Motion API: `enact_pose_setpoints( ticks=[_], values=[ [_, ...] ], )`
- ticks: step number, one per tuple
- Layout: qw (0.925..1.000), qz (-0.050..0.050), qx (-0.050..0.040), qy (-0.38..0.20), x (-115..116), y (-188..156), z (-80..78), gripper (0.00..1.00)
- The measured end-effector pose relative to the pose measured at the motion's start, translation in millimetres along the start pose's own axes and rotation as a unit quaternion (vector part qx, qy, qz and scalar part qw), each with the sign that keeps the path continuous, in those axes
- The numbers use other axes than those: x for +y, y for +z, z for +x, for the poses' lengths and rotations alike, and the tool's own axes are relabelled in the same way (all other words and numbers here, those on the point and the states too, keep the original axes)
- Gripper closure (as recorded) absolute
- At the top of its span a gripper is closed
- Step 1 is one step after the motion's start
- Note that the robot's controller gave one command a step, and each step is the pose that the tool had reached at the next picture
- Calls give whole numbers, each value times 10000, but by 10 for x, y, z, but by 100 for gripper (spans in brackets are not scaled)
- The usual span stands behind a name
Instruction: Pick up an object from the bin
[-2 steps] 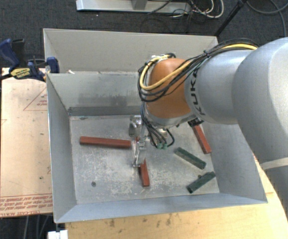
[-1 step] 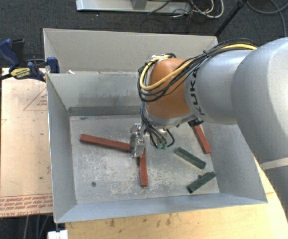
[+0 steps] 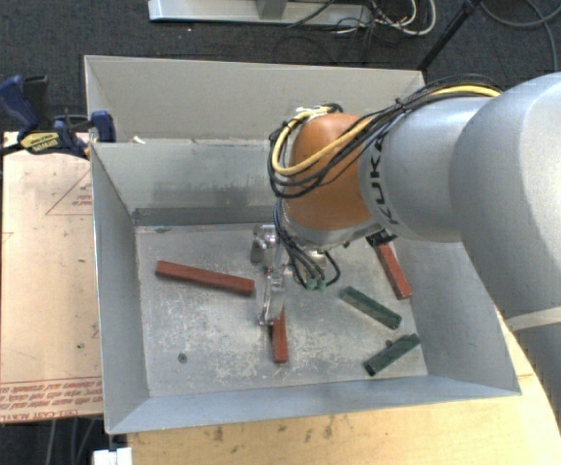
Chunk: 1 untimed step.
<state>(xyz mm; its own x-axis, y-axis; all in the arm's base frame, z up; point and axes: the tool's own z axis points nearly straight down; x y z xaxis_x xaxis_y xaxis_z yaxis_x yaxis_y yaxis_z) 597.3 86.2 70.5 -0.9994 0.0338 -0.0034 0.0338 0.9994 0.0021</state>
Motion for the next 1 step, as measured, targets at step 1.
enact_pose_setpoints(
  ticks=[1],
  values=[
    [10000,0,1,0,0,0,1,0]
  ],
)
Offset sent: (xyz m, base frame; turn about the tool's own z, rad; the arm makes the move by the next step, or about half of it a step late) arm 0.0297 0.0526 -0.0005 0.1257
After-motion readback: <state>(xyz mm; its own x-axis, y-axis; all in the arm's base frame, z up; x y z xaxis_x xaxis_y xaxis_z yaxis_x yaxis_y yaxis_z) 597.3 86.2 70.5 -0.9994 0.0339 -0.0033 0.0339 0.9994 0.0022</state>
